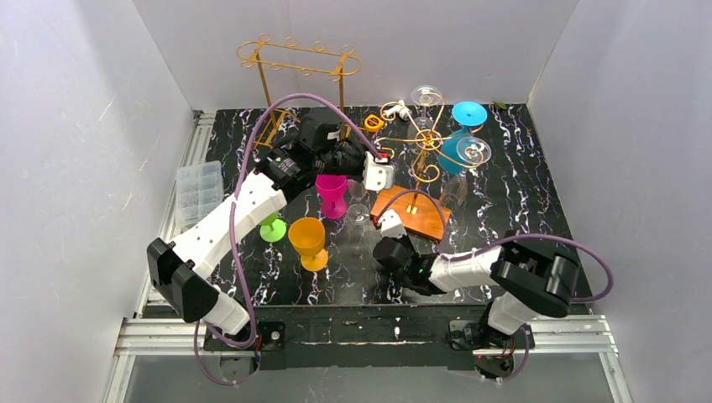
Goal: Place the wine glass upside down on the wine glass rack
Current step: Adjust the wine rack at the center of the board.
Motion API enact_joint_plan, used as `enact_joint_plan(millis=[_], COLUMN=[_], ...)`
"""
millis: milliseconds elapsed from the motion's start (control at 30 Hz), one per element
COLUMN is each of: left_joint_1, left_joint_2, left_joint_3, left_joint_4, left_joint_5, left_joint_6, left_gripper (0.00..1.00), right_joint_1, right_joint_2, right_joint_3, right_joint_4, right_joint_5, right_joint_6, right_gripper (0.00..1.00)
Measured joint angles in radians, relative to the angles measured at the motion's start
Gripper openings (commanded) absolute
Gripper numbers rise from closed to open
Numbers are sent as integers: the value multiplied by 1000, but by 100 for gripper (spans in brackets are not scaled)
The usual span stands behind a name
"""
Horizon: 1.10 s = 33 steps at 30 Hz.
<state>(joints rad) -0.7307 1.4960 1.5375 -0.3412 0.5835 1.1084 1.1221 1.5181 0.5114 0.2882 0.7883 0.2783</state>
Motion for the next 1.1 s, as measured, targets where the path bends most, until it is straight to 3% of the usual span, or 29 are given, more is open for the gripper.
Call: enact_joint_plan(millis=[433,1100], left_joint_1=[0,0], left_joint_2=[0,78], left_joint_3=[0,79], left_joint_4=[-3,-11], left_joint_5=[2,11], left_joint_6=[8,67], left_gripper=[7,6], right_joint_1=[-9,-185], right_joint_2=[174,190], right_joint_3=[14,-43], right_joint_4=[244,430], right_joint_5=[216,142], right_joint_6=[101,295], right_gripper=[1,1])
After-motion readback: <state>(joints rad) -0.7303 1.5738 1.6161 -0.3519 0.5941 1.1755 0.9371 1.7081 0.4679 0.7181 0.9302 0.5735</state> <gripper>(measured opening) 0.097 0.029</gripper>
